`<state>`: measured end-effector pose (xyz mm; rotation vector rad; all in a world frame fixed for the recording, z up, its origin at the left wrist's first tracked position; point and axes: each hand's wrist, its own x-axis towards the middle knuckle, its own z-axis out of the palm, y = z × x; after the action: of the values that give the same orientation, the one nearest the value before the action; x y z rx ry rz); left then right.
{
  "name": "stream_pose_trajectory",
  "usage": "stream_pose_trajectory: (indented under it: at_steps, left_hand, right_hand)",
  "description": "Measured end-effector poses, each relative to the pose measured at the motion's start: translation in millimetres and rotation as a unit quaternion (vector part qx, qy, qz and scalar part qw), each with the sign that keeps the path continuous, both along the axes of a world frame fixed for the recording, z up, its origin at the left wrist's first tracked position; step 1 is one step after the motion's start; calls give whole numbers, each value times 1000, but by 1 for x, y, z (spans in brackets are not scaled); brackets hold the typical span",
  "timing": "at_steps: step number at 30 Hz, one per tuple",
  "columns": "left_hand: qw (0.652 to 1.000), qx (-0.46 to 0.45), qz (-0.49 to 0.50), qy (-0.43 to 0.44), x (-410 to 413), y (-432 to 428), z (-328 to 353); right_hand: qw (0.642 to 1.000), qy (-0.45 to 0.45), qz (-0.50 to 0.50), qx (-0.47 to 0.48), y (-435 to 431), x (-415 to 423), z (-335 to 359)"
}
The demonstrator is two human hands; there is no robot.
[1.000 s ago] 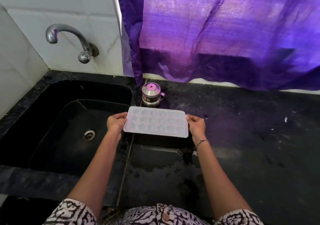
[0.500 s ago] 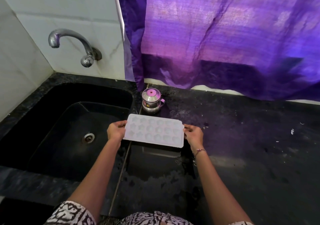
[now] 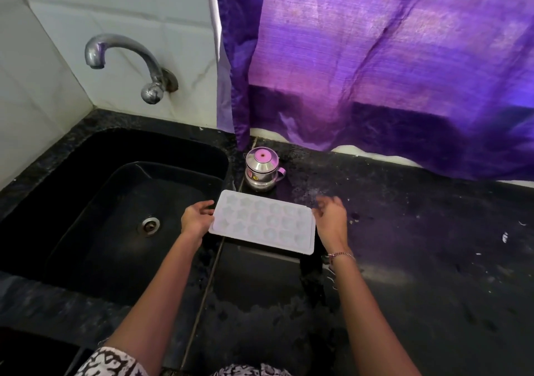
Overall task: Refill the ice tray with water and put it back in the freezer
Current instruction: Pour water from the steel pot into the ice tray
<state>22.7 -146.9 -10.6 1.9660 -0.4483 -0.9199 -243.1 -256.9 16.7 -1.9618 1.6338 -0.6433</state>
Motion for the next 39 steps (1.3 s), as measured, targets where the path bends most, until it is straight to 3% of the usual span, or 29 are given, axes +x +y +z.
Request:
stream_pose_trajectory:
  at_steps: [3,6,8,12,18,22,34,39]
  left_hand:
    - [999,29,-41,-21,4,-4,2]
    - [996,49,-74,-24,6,-5,7]
    - [995,56,-85,-19,6,-5,12]
    - [989,83,-123,-29,6,-7,21]
    - [980,127,-152,35,17,-13,26]
    - [978,128,-147,67,20,-15,30]
    - [978,126,-129,101,25,-17,23]
    - [980,127,-120,94,24,-16,22]
  right_hand:
    - [989,-144,25,-13,-20,39,19]
    - [938,-318,1,135,-31,81,20]
    - [911,-367,-21,185,-34,100,13]
    - [912,-370,-57,169,-34,113,2]
    - [859,-462,-53,215,-42,115,-7]
    - [843,-477,-71,238,-42,118,-9]
    - [866,-466,3,181,-46,120,43]
    - [909,-392,6,137,-30,112,44]
